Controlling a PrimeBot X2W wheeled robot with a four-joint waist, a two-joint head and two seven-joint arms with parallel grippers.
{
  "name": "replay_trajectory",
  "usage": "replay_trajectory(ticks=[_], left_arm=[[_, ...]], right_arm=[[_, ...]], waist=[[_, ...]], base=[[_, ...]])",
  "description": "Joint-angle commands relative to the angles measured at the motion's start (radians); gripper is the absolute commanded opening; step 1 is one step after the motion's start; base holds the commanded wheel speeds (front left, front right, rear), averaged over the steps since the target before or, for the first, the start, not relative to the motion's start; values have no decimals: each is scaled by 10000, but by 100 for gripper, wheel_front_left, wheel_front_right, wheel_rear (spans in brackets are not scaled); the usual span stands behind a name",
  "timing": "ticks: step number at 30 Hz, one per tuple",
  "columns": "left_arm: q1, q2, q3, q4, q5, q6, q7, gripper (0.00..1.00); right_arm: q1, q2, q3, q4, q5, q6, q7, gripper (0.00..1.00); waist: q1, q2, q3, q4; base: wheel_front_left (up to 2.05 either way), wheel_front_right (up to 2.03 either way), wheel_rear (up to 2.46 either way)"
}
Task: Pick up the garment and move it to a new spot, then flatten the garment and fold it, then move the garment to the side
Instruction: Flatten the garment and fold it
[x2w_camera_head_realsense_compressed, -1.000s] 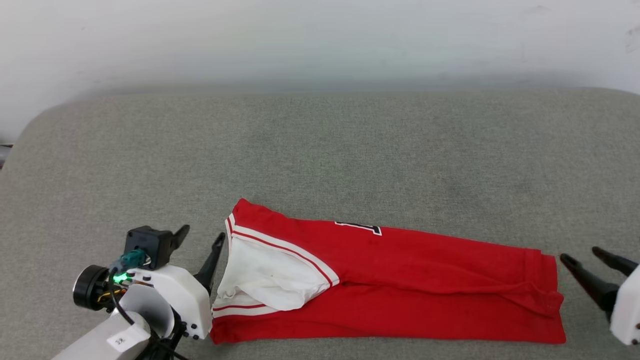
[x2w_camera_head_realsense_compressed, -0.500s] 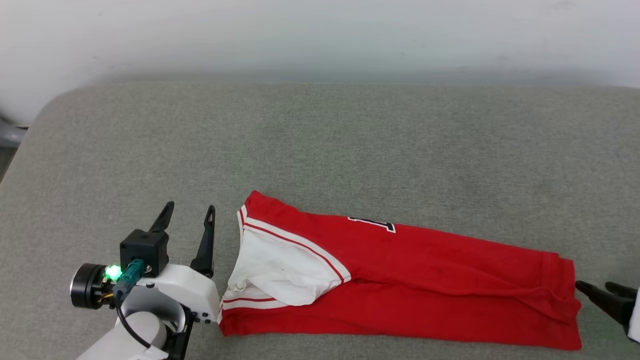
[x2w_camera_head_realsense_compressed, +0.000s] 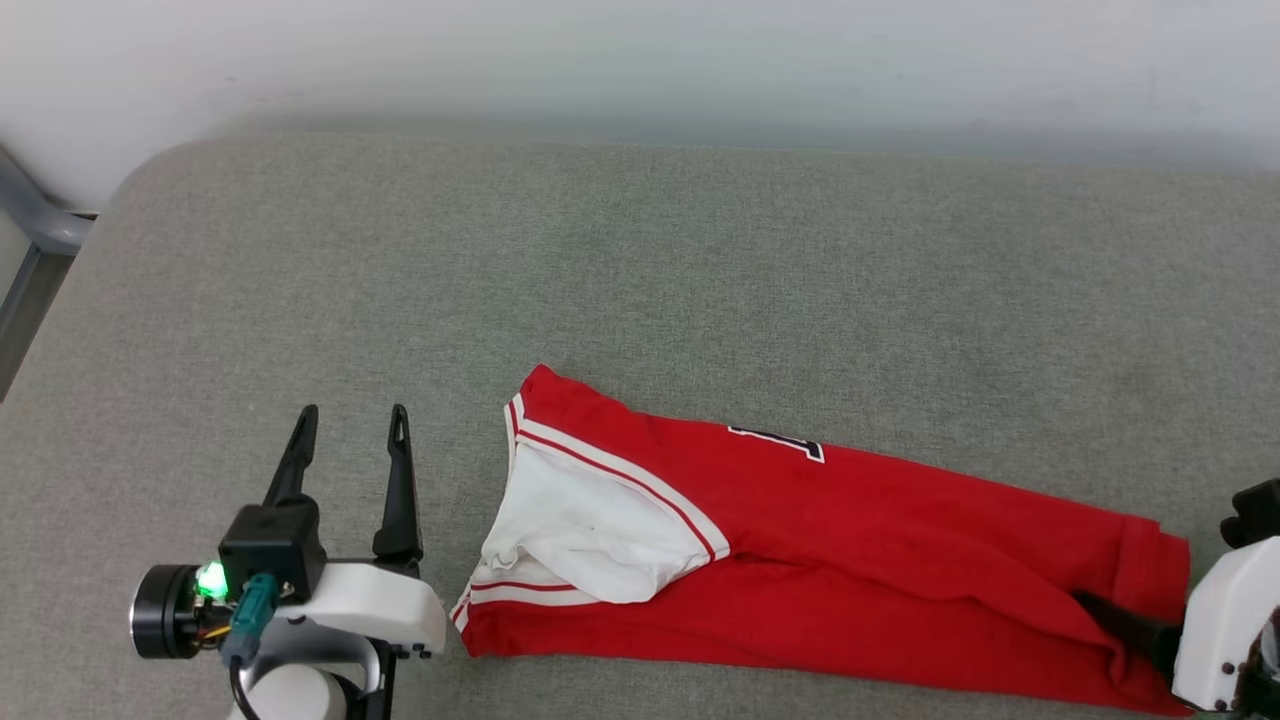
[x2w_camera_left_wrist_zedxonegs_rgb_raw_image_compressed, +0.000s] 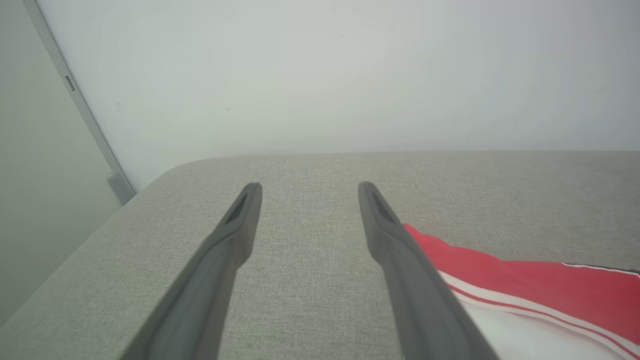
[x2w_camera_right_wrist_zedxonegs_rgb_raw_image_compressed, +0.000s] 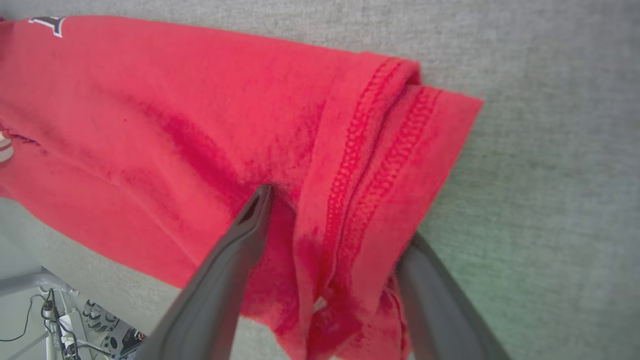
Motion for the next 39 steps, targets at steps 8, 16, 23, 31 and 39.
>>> replay_trajectory(ticks=[8, 16, 23, 31, 39], left_arm=[[891, -1160, 1084, -59, 1472, -671, -44, 100], [1260, -1935, 1885, 250, 2599, -1337, -45, 100], [1535, -2255, 2267, 396, 3240, -1829, -45, 100], [1780, -2543, 2547, 560, 3625, -2261, -44, 100], [1951, -2760, 2746, 650, 3887, -2528, -44, 100]], right_arm=[[-75, 388, 1045, 476, -183, -3, -560, 100], [-310, -187, 1296, 818, -14, -6, -1323, 0], [-406, -1129, 1157, 1313, -24, -12, -1767, 0], [-298, -1706, 1069, 1188, 98, -11, -2065, 0], [302, -1791, 919, -1158, 775, -6, -1967, 0]], waist=[[-1, 0, -5, -13], [-1, 0, -171, -45], [-1, 0, -424, -108], [-1, 0, -755, -159], [-1, 0, -988, -151]], base=[[0, 0, 0], [0, 0, 0], [0, 0, 0], [0, 0, 0], [0, 0, 0]])
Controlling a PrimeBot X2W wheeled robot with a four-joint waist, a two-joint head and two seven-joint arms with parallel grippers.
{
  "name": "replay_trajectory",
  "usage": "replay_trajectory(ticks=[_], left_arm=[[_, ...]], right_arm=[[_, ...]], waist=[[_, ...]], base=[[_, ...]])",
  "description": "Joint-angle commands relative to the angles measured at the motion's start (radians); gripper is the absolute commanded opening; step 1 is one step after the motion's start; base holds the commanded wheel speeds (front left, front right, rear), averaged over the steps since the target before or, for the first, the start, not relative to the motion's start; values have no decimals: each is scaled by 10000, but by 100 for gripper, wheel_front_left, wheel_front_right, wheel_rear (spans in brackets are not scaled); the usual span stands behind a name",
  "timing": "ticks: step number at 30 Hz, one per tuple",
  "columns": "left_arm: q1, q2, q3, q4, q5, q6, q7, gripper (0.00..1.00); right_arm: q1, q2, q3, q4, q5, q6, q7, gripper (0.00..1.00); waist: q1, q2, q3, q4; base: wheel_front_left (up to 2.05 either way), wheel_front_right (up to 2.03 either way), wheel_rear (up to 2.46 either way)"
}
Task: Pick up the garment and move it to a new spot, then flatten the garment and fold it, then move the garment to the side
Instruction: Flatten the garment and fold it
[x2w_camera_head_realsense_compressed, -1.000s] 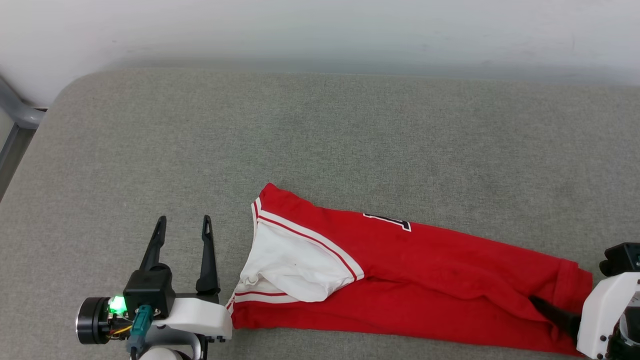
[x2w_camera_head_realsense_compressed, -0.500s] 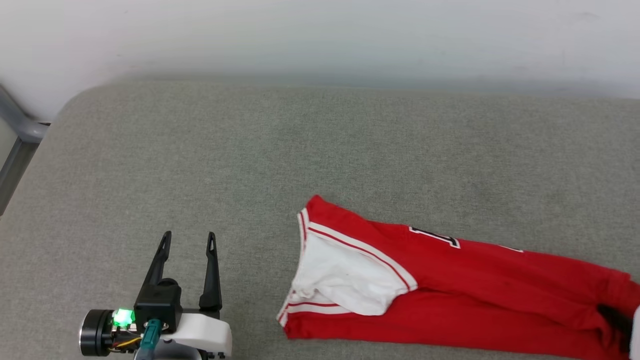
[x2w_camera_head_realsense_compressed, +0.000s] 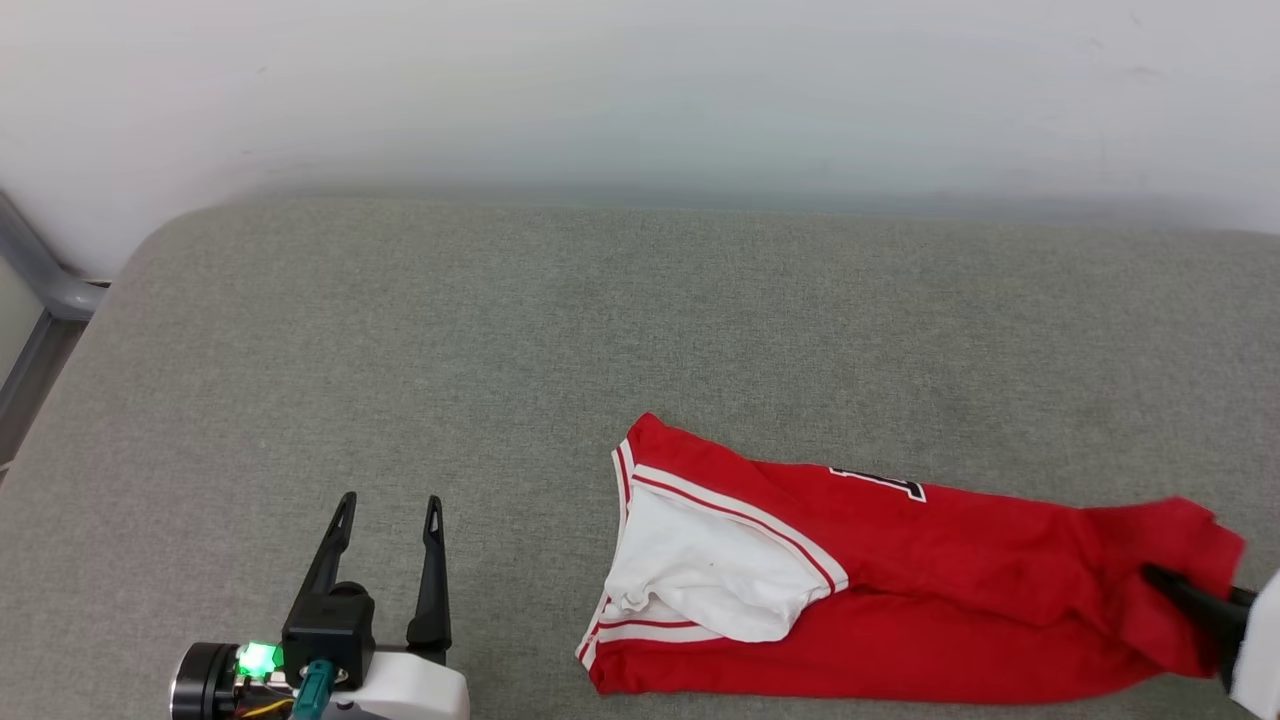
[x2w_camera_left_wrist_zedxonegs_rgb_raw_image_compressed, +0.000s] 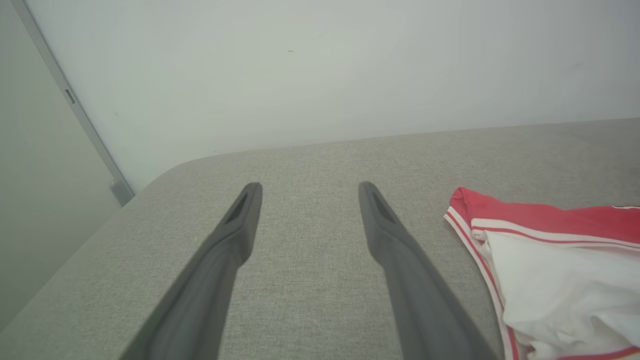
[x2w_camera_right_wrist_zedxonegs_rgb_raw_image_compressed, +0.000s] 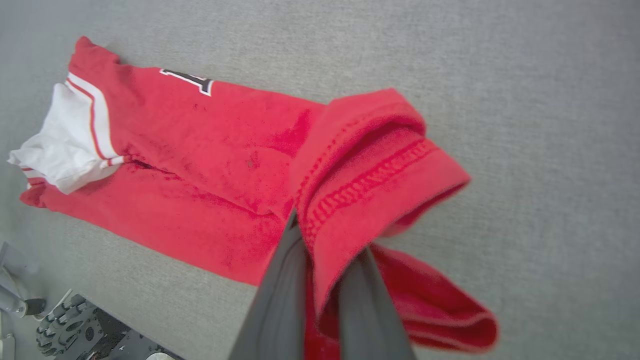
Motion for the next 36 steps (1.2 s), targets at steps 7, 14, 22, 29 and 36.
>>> replay_trajectory(ticks=[7, 14, 22, 29, 36], left_arm=[[32, -220, 124, 23, 213, -209, -42, 100], [-295, -448, 67, 80, 346, -410, -42, 100], [-752, -646, 89, 135, 468, -545, -41, 100], [-1030, -786, 64, 183, 533, -632, -33, 100], [-1229, -911, 9, 261, 587, -675, -33, 100]], right_arm=[[-410, 660, 235, -1927, -609, -8, 666, 0], [-2004, 1880, 1340, -2224, -1816, -8, 1645, 0], [-4185, 3269, 3196, -1254, -2677, -8, 1955, 0], [-5630, 4401, 4657, 330, -2940, -8, 1873, 0], [-5999, 4974, 5774, 2165, -2844, -8, 1776, 0]], waist=[[0, -1, 116, 116], [0, -1, 550, 328], [0, -1, 1117, 568], [0, -1, 1508, 697], [0, -1, 1713, 817]], base=[[0, 0, 0], [0, 0, 0], [0, 0, 0], [0, 0, 0], [0, 0, 0]])
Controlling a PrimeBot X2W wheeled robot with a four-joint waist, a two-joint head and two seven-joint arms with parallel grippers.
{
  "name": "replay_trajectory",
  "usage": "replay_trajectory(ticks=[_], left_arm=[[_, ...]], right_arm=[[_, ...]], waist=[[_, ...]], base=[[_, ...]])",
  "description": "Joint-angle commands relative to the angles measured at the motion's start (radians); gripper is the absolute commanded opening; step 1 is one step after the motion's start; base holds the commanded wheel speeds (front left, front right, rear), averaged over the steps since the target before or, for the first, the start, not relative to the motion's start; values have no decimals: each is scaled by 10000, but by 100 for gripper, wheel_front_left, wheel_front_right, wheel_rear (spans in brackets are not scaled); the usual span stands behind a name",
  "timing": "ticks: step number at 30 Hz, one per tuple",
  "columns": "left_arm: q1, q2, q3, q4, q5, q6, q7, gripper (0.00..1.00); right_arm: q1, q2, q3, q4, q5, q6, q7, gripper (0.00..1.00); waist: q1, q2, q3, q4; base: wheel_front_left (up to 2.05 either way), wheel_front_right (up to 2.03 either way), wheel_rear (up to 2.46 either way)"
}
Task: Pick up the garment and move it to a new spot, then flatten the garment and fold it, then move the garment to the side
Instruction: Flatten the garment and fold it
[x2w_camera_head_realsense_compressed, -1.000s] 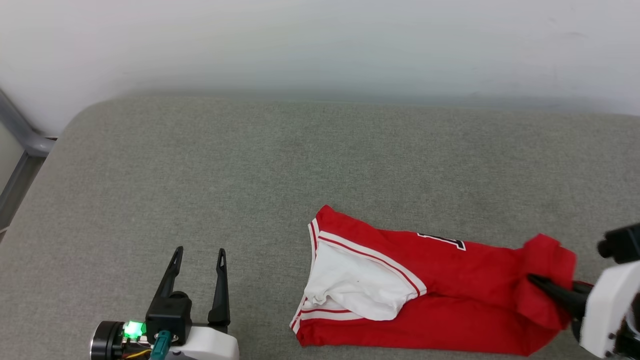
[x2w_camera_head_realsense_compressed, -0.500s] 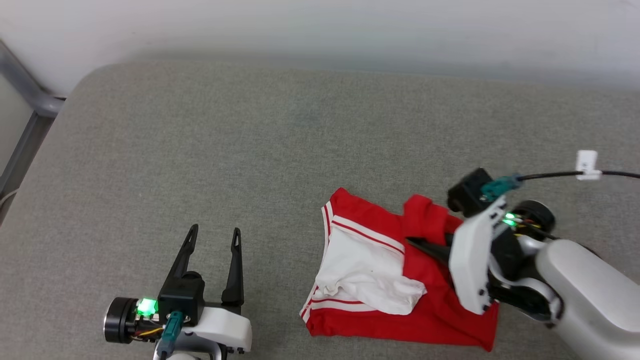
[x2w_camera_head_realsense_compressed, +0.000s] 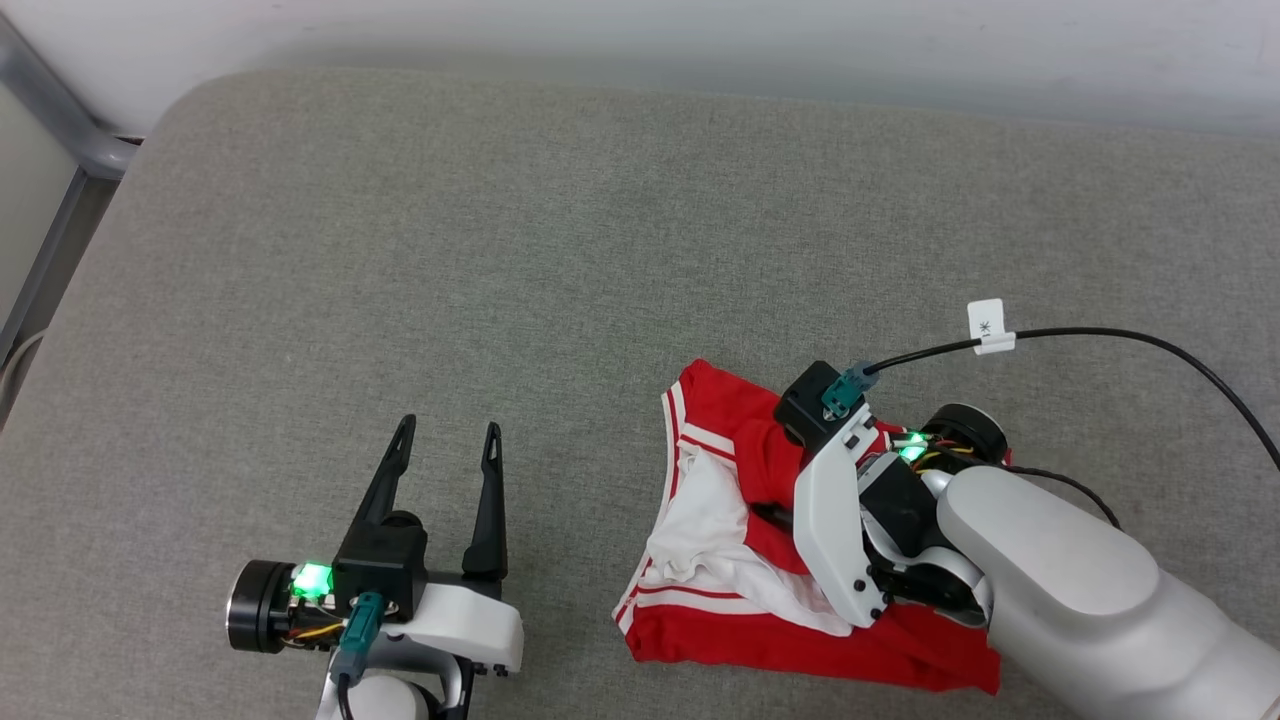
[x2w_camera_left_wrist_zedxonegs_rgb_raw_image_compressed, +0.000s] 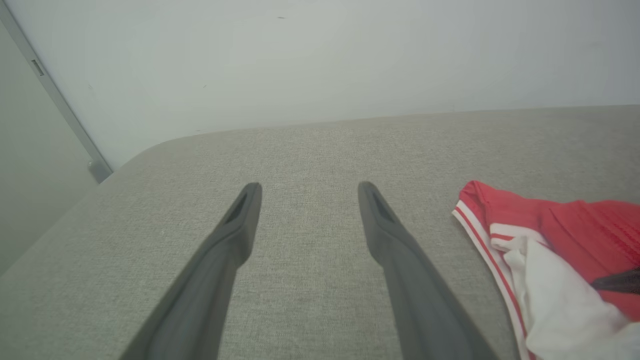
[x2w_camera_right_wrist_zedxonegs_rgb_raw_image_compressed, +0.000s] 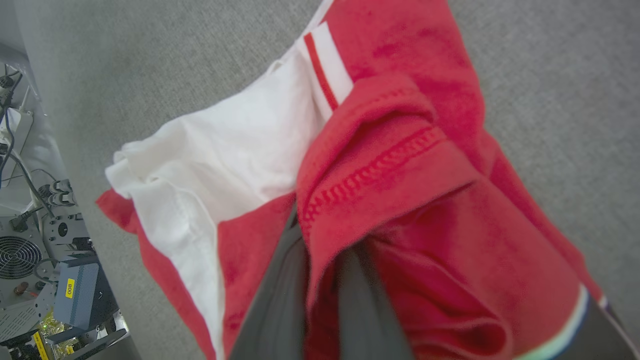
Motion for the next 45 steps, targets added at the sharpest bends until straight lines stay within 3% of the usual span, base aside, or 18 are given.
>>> replay_trajectory(ticks=[1, 4, 5, 6, 7, 17, 20, 25, 31, 37, 45], left_arm=[[-74, -25, 9, 28, 45, -19, -22, 100], [-128, -58, 74, 49, 30, -31, -23, 100], [-114, -65, 107, 60, 24, -28, -22, 100], [-72, -62, 143, 72, 15, -26, -22, 100], [-16, -58, 178, 85, 13, -28, -22, 100], [507, 97, 488, -39, 32, -97, -22, 100], [662, 137, 563, -93, 36, -107, -24, 100], [909, 157, 663, -209, 6, -149, -24, 100], [1154, 160, 729, -310, -26, -181, -22, 100], [1361, 178, 743, -380, -21, -239, -22, 100], [1677, 171, 786, -479, -53, -247, -22, 100]], right_arm=[[-47, 14, 147, 172, 10, -8, -32, 0], [-32, 87, 360, 532, 130, -10, -511, 0], [-61, 100, 315, 598, 209, -13, -785, 27], [-86, 99, 273, 599, 263, -13, -1042, 82], [-132, 68, 250, 556, 284, -13, -1321, 100], [507, -1326, -646, -674, -77, -8, -4277, 100], [964, -1722, -1456, -776, -695, -10, -5292, 100], [2132, -1712, -3317, -683, -1785, -10, -6730, 100], [3778, -986, -6130, -921, -3337, -8, -7405, 100], [5549, 102, -8576, -2305, -5067, -8, -7484, 100], [7652, 1327, -10200, -4209, -6273, -8, -7478, 100]], waist=[[-1, -1, 12, 5], [-1, -1, -1, -27], [-1, -1, -36, -50], [-1, -1, -85, -85], [-1, -1, -143, -128], [-1, -1, -955, -669], [-1, -1, -1186, -903], [-1, -1, -1484, -1221], [-1, -1, -1799, -1480], [-1, -1, -2023, -1539], [-1, -1, -2191, -1416]], base=[[0, 0, 0], [0, 0, 0], [0, 0, 0], [0, 0, 0], [0, 0, 0], [0, 0, 0], [0, 0, 0], [0, 0, 0], [0, 0, 0], [0, 0, 0], [0, 0, 0]])
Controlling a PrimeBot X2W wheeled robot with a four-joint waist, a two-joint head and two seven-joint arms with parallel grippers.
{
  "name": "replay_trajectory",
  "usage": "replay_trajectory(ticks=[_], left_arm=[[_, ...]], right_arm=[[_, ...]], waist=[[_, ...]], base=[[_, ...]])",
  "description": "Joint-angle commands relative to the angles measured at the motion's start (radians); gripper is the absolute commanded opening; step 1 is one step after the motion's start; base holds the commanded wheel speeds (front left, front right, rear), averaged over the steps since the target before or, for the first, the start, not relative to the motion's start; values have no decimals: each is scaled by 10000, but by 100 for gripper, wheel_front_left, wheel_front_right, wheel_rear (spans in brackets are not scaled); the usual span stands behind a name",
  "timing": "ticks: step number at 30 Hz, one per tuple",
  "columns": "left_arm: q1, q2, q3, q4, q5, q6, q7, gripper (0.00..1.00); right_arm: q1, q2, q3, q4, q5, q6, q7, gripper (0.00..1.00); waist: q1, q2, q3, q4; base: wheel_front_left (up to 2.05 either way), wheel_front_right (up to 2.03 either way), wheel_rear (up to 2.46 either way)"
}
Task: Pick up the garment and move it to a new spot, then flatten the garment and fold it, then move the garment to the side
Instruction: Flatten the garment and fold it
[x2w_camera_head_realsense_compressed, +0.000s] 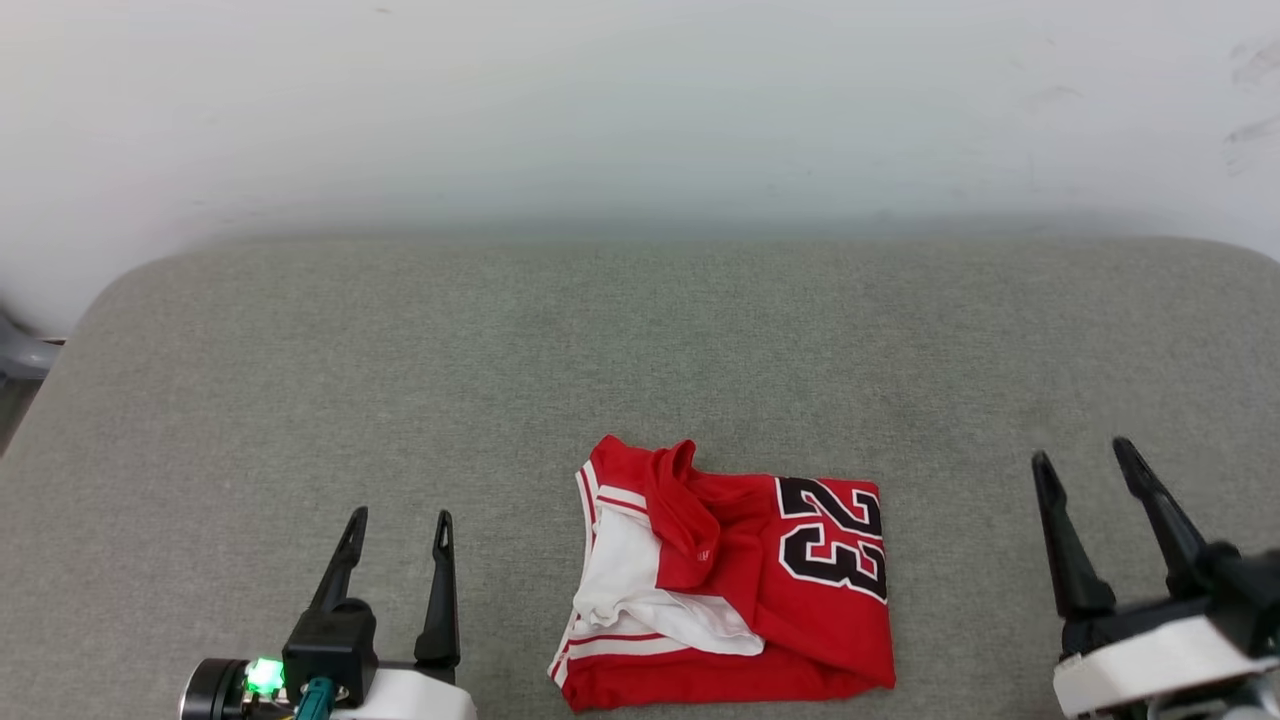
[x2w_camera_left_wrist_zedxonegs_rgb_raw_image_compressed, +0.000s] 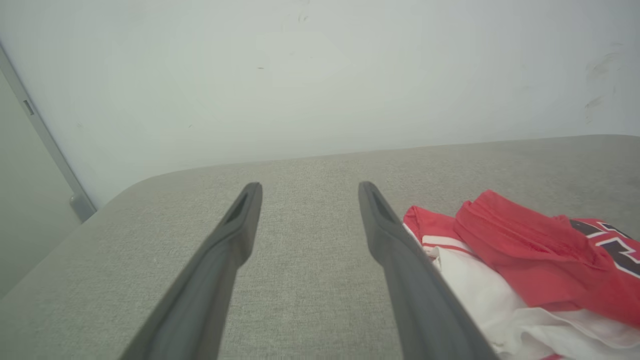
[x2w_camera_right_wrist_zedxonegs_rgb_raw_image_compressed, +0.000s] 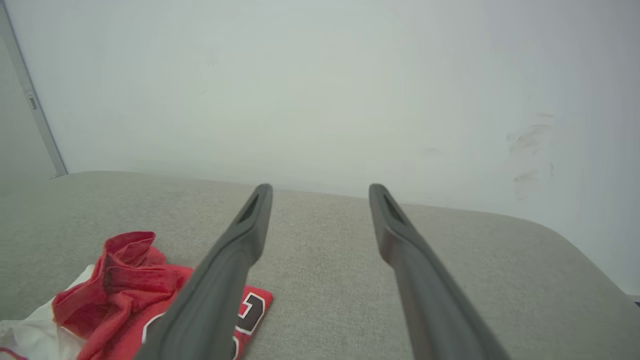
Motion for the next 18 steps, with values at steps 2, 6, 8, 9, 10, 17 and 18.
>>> replay_trajectory(ticks=[2, 6, 8, 9, 10, 17, 18], left_arm=[[145, 30, 34, -20, -38, -7, -22, 100], [300, 37, 54, -79, -58, -59, -22, 100], [341, 35, 70, -122, -66, -66, -22, 100], [370, 32, 78, -136, -60, -69, -22, 100], [403, 31, 79, -142, -62, -74, -22, 100], [473, 29, 107, -138, -56, -74, -22, 100], [485, 24, 112, -119, -45, -73, -22, 100]], right_arm=[[518, 262, -242, -311, -137, -8, -13, 100], [1148, 560, -480, -621, -272, -8, -14, 100], [1393, 669, -515, -687, -316, -8, -12, 100], [1475, 716, -531, -724, -333, -8, -12, 100], [1560, 760, -564, -734, -369, -10, -12, 100], [1777, 955, -652, -753, -384, -8, -12, 100], [1782, 984, -661, -718, -409, -8, -12, 100]], waist=[[1, 0, -37, 64], [1, 0, -94, 155], [1, 0, -119, 188], [1, 0, -129, 202], [1, 0, -138, 213], [1, 0, -180, 232], [1, 0, -189, 233]], base=[[0, 0, 0], [0, 0, 0], [0, 0, 0], [0, 0, 0], [0, 0, 0], [0, 0, 0], [0, 0, 0]])
